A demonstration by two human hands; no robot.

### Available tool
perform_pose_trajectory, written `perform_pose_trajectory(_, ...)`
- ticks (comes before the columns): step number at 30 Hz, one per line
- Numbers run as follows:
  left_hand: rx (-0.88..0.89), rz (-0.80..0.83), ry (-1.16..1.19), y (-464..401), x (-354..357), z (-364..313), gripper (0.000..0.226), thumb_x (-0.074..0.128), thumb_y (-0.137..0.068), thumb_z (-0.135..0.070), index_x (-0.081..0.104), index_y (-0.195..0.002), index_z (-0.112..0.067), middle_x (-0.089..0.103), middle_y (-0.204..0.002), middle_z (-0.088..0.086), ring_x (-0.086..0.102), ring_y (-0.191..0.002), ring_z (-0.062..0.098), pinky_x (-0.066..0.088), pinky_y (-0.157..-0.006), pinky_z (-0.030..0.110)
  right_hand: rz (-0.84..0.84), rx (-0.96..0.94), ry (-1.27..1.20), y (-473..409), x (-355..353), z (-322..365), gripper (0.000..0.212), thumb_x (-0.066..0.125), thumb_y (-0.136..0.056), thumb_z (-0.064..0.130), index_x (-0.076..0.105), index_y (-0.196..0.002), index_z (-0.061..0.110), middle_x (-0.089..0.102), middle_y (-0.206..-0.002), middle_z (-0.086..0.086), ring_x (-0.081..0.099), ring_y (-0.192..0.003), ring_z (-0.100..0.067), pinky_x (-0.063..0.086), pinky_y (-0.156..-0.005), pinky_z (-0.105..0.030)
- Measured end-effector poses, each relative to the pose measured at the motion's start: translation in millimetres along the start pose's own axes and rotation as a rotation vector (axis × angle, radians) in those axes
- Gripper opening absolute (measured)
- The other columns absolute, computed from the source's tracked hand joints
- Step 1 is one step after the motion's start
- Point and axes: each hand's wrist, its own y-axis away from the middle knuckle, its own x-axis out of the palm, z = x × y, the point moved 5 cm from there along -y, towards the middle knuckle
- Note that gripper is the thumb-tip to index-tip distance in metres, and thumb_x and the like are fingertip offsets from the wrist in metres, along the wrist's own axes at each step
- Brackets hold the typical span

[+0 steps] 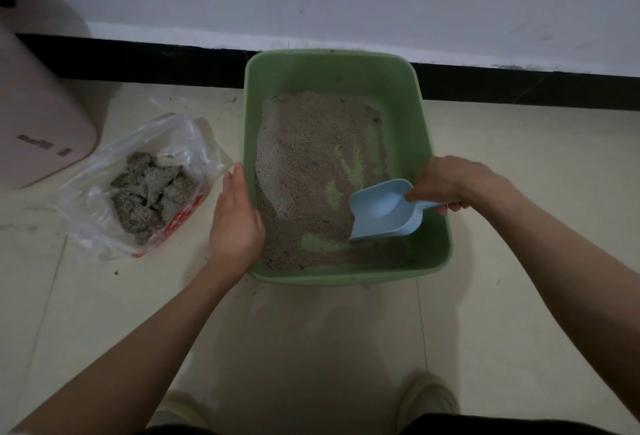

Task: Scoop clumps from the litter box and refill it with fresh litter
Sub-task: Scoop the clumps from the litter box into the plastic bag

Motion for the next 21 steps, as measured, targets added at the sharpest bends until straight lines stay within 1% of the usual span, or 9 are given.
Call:
perform_pose_trajectory(2,-0.005,0.005,-0.004,0.5,0.4,-0.1,0.071,0.038,-0.086,0.004,0.004,-0.148,-0.003,0.011,-0.155,0.021,0.012,-0.144,0.029,0.011,-0.118,0.036,0.003,-0.004,-0.058,-3.3,5.2,-1.1,0.037,0.054,-0.085,0.035,0.063,-0.064,0.006,0.057,-0.046,-0.003,0.049,-0.042,-0.017,0.041,-0.049,-0.022)
perform_pose_trajectory(4,-0.005,0.005,-0.011,0.9,0.3,-0.7,0.071,0.038,-0.086,0.004,0.004,-0.148,-0.003,0.011,-0.155,0.020,0.012,-0.144,0.029,0.011,-0.118,0.036,0.023,-0.025,-0.145,-7.5,13.7,0.2,0.036,0.054,-0.086,0.034,0.068,-0.075,0.003,0.060,-0.051,-0.005,0.051,-0.044,-0.018,0.045,-0.050,-0.024)
perform_pose_trajectory(5,-0.004,0.003,-0.012,0.9,0.1,-1.1,0.071,0.038,-0.086,0.004,0.004,-0.148,-0.002,0.011,-0.155,0.020,0.012,-0.144,0.029,0.011,-0.118,0.036,0.039,-0.041,-0.195,-9.1,18.7,1.9,0.036,0.053,-0.086,0.033,0.069,-0.080,0.002,0.061,-0.053,-0.006,0.052,-0.045,-0.019,0.047,-0.052,-0.024)
perform_pose_trajectory(7,0.002,-0.001,-0.013,0.8,0.2,-1.2,0.071,0.038,-0.086,0.004,0.005,-0.148,-0.002,0.012,-0.154,0.021,0.012,-0.144,0.030,0.012,-0.118,0.037,0.071,-0.091,-0.274,-10.2,28.6,6.1,0.033,0.052,-0.088,0.029,0.069,-0.083,0.001,0.061,-0.055,-0.006,0.053,-0.046,-0.018,0.048,-0.052,-0.024)
perform_pose_trajectory(9,0.001,-0.003,-0.010,0.6,0.3,-0.8,0.070,0.037,-0.086,0.004,0.005,-0.148,-0.002,0.012,-0.154,0.021,0.013,-0.143,0.030,0.012,-0.118,0.037,0.096,-0.142,-0.320,-10.6,37.5,10.2,0.029,0.051,-0.090,0.024,0.068,-0.083,0.002,0.060,-0.056,-0.005,0.053,-0.046,-0.016,0.047,-0.049,-0.023)
perform_pose_trajectory(11,-0.004,-0.005,-0.007,0.8,0.7,-0.5,0.070,0.037,-0.086,0.004,0.005,-0.148,-0.003,0.013,-0.154,0.021,0.013,-0.143,0.029,0.013,-0.118,0.037,0.119,-0.166,-0.342,-11.5,45.1,12.1,0.025,0.049,-0.091,0.022,0.066,-0.082,0.005,0.059,-0.057,-0.005,0.053,-0.047,-0.015,0.047,-0.051,-0.023)
perform_pose_trajectory(14,-0.006,-0.005,-0.004,0.9,1.2,-0.3,0.071,0.036,-0.086,0.004,0.005,-0.148,-0.004,0.013,-0.154,0.021,0.014,-0.143,0.030,0.014,-0.118,0.038,0.122,-0.177,-0.353,-14.4,49.4,13.6,0.024,0.049,-0.091,0.021,0.061,-0.073,0.009,0.059,-0.057,-0.004,0.053,-0.047,-0.015,0.046,-0.052,-0.024)
perform_pose_trajectory(18,-0.006,0.001,-0.001,0.9,1.2,-0.4,0.071,0.036,-0.086,0.004,0.004,-0.148,-0.004,0.012,-0.155,0.020,0.013,-0.144,0.028,0.013,-0.118,0.036,0.121,-0.211,-0.372,-14.4,49.9,21.4,0.023,0.049,-0.092,0.020,0.061,-0.076,0.009,0.057,-0.057,-0.005,0.051,-0.047,-0.014,0.045,-0.052,-0.023)
perform_pose_trajectory(21,-0.008,-0.002,0.002,1.2,0.5,-0.8,0.070,0.036,-0.086,0.004,0.005,-0.148,-0.004,0.012,-0.155,0.020,0.012,-0.144,0.028,0.013,-0.117,0.036,0.103,-0.235,-0.366,-15.6,49.5,30.1,0.026,0.049,-0.093,0.021,0.061,-0.074,0.007,0.055,-0.056,-0.006,0.050,-0.046,-0.014,0.043,-0.049,-0.023)
